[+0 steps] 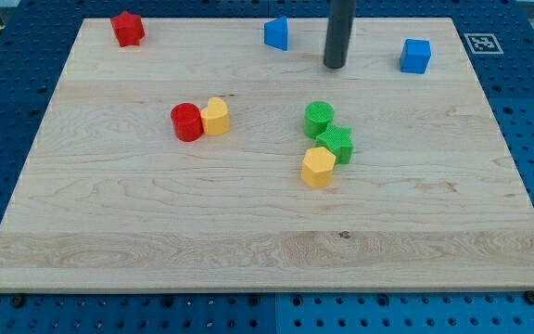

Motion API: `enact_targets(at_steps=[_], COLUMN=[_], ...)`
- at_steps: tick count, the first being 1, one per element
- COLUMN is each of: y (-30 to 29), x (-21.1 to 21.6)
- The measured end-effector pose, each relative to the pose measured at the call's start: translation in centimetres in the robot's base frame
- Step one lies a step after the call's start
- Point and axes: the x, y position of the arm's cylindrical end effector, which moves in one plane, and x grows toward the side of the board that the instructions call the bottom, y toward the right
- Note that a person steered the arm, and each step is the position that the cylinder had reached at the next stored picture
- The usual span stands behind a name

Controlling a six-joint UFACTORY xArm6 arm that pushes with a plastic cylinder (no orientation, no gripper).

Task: Push the cube to the top right of the green circle

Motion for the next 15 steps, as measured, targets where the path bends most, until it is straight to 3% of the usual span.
enact_targets(at_steps=[2, 5, 6, 7, 9, 11, 12, 15], y=[2.3, 7.8, 12.1, 14.1, 11.6, 14.9, 13.7, 12.4], x=[-4.0, -4.6, -4.6, -3.1, 0.3, -4.0, -4.7, 0.1])
